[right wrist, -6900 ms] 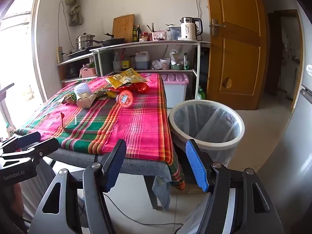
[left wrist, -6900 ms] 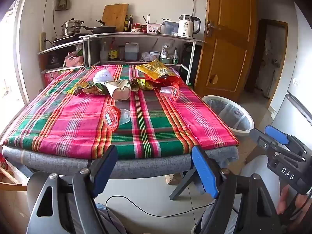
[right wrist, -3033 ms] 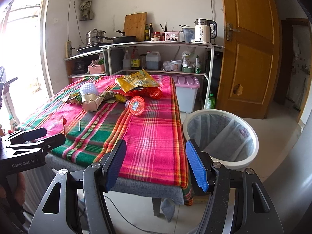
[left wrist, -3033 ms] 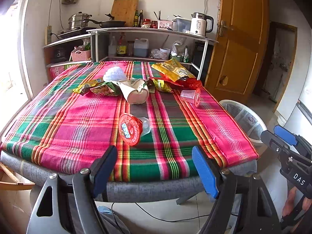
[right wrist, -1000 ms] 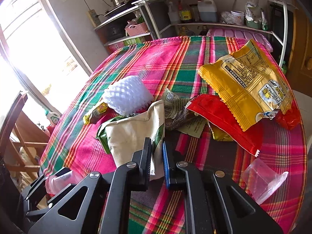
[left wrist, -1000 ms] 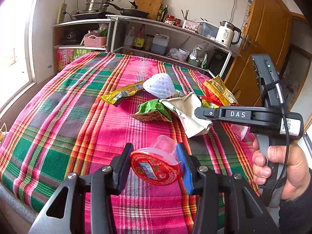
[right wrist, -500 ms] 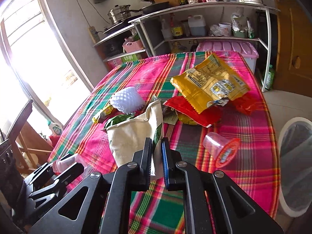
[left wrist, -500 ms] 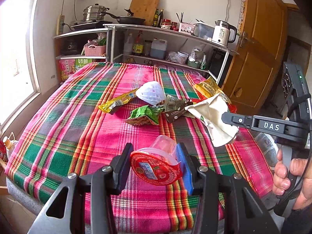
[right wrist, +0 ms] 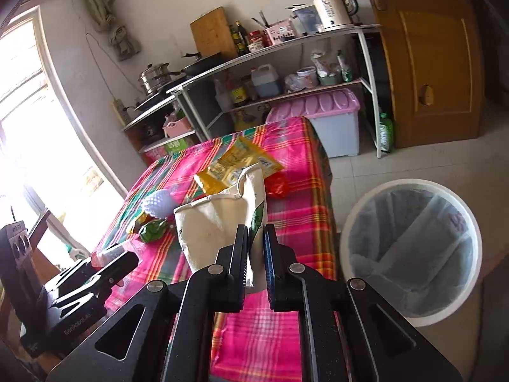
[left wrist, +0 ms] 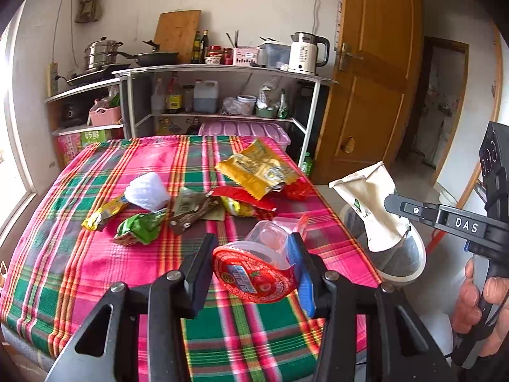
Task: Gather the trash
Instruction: 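Carry both items over the trash bin and open both tools to drop them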
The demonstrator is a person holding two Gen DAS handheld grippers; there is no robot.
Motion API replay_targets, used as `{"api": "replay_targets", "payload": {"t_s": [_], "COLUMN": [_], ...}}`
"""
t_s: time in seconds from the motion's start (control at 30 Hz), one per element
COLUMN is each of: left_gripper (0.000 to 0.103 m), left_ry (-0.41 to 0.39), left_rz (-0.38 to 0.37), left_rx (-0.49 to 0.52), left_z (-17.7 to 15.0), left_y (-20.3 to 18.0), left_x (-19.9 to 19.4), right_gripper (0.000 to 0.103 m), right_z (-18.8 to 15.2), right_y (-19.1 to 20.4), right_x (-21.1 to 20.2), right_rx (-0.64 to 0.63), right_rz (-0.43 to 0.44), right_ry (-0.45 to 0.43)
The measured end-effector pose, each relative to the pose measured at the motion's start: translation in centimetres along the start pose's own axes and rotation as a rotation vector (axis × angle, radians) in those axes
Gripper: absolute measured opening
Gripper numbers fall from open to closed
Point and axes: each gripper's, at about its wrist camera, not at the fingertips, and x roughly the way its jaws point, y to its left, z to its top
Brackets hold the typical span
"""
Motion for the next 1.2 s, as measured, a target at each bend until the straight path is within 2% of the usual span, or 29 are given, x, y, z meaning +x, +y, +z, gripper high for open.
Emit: {"api": "replay_targets", "payload": {"t_s": [0.27, 0.47, 0.6, 0.77, 0.97, 1.03, 1.2], "left_gripper": [0.047, 0.047, 0.047, 0.047, 0.049, 0.060, 0.061], "left_ry": [0.026, 0.053, 0.079, 0.154, 0.222, 0.238, 0.265], "left_rz": [-0.118, -0.198, -0.226, -0.242, -0.246, -0.245, -0.246], "left_rx": [0.086, 0.106, 0.115, 0.102, 0.108, 0.102, 0.094], "left_z": [1.5, 2.1, 2.2, 2.1, 1.3, 1.1, 0.5], "left_y": [-7.2, -12.0, -14.5, -16.3, -17.4, -17.5, -17.6], "left_x": [3.4, 6.8, 9.4, 12.9, 15.3, 15.7, 16.3], "right_gripper": [0.010, 0.010, 0.010, 0.010, 0.011, 0.011, 0.013], "right_z": [-0.4, -1.5, -1.8, -2.7, -4.0, -4.4, -5.0], "right_y": [-8.3, -13.8, -16.3, -18.6, -20.5, -20.9, -21.4], "right_x": [-3.1, -2.9, -1.7, 0.3, 1.4, 1.7, 2.1], "right_rx": [0.129, 0.211, 0.234, 0.252, 0.280, 0.283, 0.293], "right_rz": [-0.095, -0.162, -0.204, -0.247, -0.281, -0.291, -0.297], "right_ry": [-0.058, -0.039, -0.012, 0.036, 0.087, 0.104, 0.132]}}
